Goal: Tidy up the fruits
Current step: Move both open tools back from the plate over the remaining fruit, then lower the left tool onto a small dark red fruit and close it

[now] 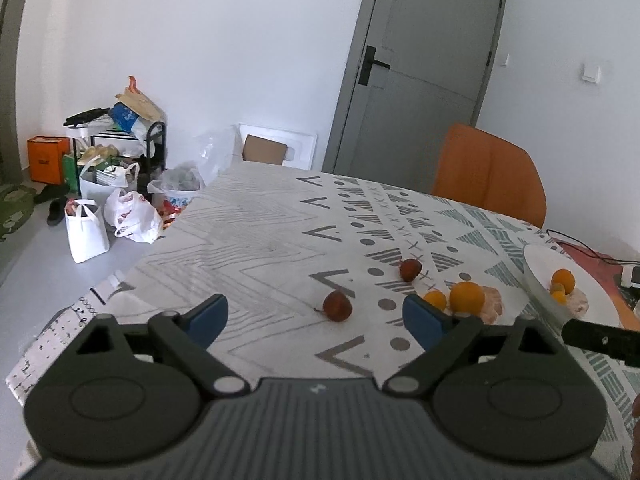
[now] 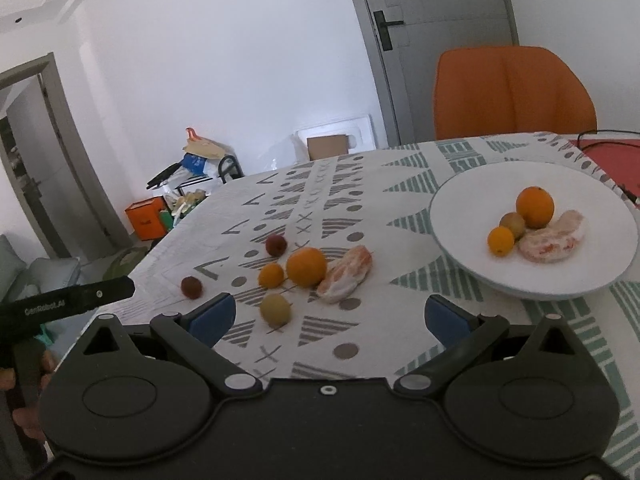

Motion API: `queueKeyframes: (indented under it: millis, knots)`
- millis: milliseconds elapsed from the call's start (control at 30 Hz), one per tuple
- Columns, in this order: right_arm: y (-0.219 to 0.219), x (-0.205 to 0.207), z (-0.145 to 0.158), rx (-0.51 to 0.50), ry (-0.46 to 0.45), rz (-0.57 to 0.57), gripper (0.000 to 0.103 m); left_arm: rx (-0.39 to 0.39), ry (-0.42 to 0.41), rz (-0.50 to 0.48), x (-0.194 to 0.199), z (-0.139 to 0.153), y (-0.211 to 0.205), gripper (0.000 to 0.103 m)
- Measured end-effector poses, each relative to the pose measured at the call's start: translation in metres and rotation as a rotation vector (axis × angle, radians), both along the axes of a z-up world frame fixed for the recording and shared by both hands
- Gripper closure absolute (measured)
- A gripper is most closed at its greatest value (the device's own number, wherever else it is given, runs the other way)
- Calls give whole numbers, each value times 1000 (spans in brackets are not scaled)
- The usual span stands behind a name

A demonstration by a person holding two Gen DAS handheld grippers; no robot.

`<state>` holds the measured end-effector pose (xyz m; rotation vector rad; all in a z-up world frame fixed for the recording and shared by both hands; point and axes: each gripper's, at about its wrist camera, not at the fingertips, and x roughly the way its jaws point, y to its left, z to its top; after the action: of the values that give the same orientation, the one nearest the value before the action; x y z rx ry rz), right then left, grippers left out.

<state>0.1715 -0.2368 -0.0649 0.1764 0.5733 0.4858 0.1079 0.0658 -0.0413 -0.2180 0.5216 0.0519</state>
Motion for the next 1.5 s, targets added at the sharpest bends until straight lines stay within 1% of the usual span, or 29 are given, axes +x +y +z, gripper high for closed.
queueKeyframes:
  millis: [100,233,333,367,400,500,533,633,733,767,800,867,933,1000,1067,1300,1367,1500]
  knots:
    - [0,7,-3,-6,12,0,4,-8,11,-7,11,-3,-2,14]
    - [1,16,-9,-8,35,1,9,-10,31,-24,23,-10,-6,19]
    - [2,21,-13,-13,51,9,13,-15,53,-34,33,-16,-8,27]
    - [3,22,-14,-15,54,13,15,-17,61,-37,36,-18,-9,31]
    - [4,23,-16,-19,58,17,15,-18,66,-40,39,-20,-9,35]
    - [8,28,-19,-27,65,29,16,-26,87,-49,47,-26,-9,43]
    - [9,29,-20,-28,70,32,16,-26,93,-50,49,-28,-9,45]
    - [10,35,-23,-27,81,36,16,-22,109,-55,57,-33,-12,53]
    - [12,41,-25,-24,89,44,16,-21,112,-70,62,-36,-14,68]
    - [13,43,-26,-20,95,49,16,-9,115,-71,64,-37,-16,77]
    - [14,45,-26,-19,101,53,16,5,118,-75,65,-36,-17,81]
    - [18,50,-27,-26,113,63,16,0,114,-73,65,-35,-18,81]
    - [22,55,-28,-42,126,76,17,-22,104,-61,60,-35,-15,81]
    - [27,56,-28,-58,121,92,18,-34,96,-34,52,-35,-10,81]
    - [31,58,-27,-70,119,99,21,-42,90,-13,46,-35,-5,81]
    - [40,70,-27,-90,92,104,24,-83,78,41,31,-35,15,81]
    - [44,75,-28,-119,100,92,36,-85,72,43,29,-33,18,81]
    - [49,74,-29,-152,72,92,44,-89,60,47,26,-30,20,81]
